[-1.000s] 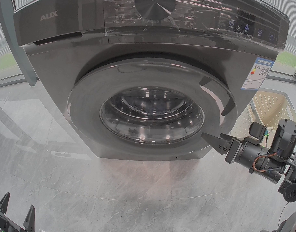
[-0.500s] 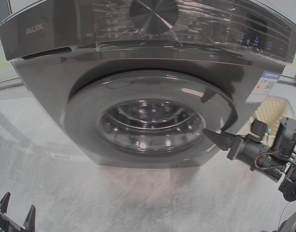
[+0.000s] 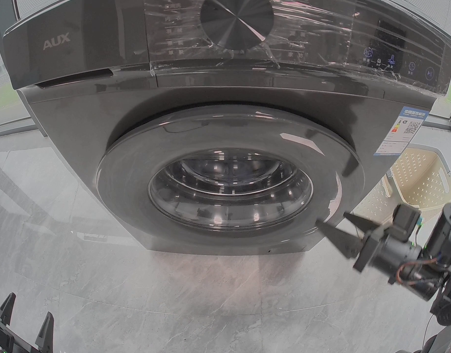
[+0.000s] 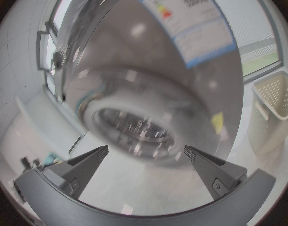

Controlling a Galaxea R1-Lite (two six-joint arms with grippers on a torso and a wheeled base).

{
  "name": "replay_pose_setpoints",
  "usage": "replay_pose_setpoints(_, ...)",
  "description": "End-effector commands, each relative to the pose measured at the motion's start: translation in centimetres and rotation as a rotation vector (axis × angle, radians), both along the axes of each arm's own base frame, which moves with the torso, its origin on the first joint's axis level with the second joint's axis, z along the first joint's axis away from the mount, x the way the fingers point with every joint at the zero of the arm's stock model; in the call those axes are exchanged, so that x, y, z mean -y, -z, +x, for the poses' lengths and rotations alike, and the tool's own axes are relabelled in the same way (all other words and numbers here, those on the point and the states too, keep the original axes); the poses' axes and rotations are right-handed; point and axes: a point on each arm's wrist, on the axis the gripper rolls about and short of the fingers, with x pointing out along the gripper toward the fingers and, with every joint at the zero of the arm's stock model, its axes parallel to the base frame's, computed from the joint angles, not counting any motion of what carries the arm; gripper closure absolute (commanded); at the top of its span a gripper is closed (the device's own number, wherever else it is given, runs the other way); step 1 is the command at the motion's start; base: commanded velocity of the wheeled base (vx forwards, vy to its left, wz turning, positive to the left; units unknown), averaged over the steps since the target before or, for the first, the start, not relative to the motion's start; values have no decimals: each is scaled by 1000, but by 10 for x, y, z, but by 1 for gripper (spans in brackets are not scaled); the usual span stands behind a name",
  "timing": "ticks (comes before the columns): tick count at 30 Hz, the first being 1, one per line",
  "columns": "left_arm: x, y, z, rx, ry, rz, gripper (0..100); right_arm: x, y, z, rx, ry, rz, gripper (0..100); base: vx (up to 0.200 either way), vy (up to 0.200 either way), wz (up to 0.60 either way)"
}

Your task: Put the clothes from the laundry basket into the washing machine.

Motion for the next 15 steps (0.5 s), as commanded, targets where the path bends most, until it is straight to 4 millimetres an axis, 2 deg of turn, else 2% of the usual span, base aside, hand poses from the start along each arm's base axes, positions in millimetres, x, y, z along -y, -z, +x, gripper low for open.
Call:
replay_pose_setpoints(1,0,5,0,-3,3,-5,0,12,18,-62,-37,-216,-90,0,0,0,0)
replay_pose_setpoints(6,0,5,0,-3,3,-10,0,39,-4,-84,81,-210,-18,0,0,0,0)
replay_pose_setpoints(7,0,5,0,-3,3,-10,0,39,-4,-84,81,-210,-18,0,0,0,0)
replay_pose_setpoints(8,0,5,0,-3,3,-8,0,50,-7,-90,104,-175,-4,0,0,0,0)
replay_pose_setpoints(15,0,5,0,-3,4,-7,0,97,1,-120,174,78,-122,0,0,0,0)
